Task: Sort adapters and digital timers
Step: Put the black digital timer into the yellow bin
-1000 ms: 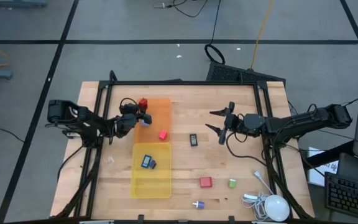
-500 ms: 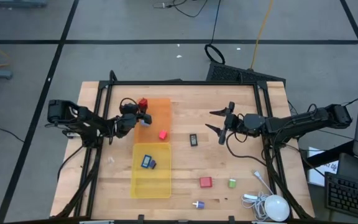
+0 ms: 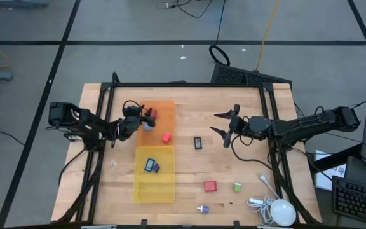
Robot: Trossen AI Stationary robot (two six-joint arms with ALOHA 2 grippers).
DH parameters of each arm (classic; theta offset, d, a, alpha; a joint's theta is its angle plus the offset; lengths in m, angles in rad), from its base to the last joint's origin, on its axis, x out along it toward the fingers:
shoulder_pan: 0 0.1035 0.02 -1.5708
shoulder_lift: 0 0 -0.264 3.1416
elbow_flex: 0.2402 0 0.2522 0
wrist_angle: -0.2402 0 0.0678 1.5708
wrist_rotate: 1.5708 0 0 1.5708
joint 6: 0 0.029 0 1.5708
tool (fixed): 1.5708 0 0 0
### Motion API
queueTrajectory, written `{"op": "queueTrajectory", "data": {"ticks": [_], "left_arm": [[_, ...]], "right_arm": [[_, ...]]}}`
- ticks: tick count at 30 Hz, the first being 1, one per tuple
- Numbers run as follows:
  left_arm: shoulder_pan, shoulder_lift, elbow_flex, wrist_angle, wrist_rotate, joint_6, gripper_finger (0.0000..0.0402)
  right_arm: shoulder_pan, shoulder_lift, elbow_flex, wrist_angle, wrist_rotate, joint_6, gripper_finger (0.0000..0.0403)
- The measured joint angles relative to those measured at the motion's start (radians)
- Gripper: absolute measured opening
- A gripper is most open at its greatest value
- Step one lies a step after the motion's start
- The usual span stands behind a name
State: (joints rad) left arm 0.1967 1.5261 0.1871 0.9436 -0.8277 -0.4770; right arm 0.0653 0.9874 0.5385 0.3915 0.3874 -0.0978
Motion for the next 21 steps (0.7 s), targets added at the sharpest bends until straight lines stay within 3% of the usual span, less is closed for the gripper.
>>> {"op": "queueTrajectory", "data": {"ticks": [9, 21], "left_arm": [[0.0, 0.0, 0.0, 0.0, 0.001, 0.002, 0.0265], [0.0, 0.0, 0.0, 0.0, 0.0, 0.001, 0.0269]], "right_arm": [[0.0, 0.0, 0.0, -0.001, 0.0, 0.0, 0.0254], [0.0, 0.0, 0.0, -0.001, 0.0, 0.0, 0.0254]]}}
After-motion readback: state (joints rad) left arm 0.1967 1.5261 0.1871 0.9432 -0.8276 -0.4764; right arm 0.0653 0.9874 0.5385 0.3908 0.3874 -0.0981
